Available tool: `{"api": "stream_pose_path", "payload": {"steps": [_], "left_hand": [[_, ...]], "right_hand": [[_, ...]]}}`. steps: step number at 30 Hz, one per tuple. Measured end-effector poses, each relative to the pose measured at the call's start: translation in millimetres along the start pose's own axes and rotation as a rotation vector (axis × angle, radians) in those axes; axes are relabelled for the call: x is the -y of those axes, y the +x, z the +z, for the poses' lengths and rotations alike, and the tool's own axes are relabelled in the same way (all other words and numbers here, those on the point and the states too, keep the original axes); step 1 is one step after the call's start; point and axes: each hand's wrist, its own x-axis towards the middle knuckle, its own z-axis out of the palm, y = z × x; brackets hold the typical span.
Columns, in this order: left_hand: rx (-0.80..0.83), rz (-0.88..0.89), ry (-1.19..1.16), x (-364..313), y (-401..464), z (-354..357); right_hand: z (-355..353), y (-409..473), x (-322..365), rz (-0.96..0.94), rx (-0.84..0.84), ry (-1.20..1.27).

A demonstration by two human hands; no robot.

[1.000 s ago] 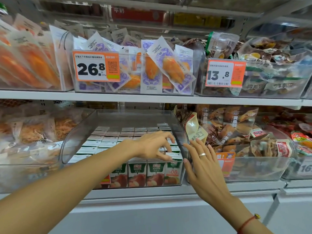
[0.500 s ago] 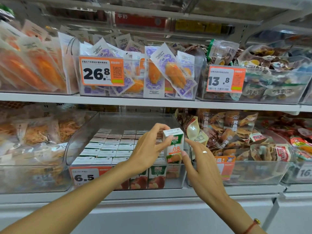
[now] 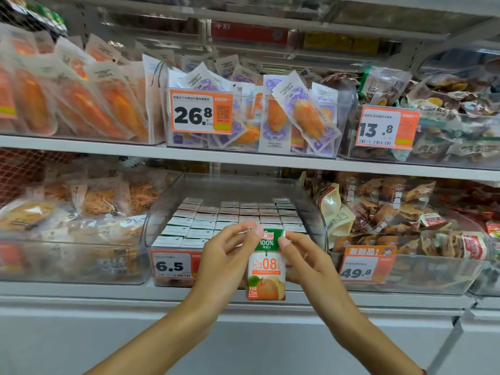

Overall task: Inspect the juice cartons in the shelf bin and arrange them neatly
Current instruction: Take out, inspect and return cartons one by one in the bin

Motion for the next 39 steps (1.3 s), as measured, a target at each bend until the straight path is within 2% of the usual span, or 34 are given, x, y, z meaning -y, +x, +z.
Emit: {"api": "stream_pose_path", "payload": {"steps": [8, 13, 19, 23, 27, 30, 35, 39], "left_hand": [[0.02, -0.122, -0.007, 29, 0, -10], [0.078, -0.071, 0.108, 44, -4, -9], [0.034, -0.088, 0.107, 42, 0, -19], [0.023, -0.187, 0.101, 40, 3, -23], [0.089, -0.237, 0.091, 40, 0, -23], [0.196, -0.174, 0.104, 42, -1, -24], [0.339, 0.014, 0.167, 41, 4, -27], [0.353, 0.115, 0.206, 40, 8, -28]], "right_hand": [[11, 5, -13, 0.045, -0.051, -0.01], [10, 8, -18, 0.03, -0.114, -0.005], [13, -2, -20, 0.006, 0.074, -0.197], [16, -7, -22, -0.069, 0.07, -0.352], [14, -9, -24, -0.121, 0.093, -0.392], [10, -8, -23, -0.148, 0.106, -0.358], [0, -5, -9, -0.141, 0.04, -0.036], [-4, -7, -7, -0.18, 0.017, -0.013]]}}
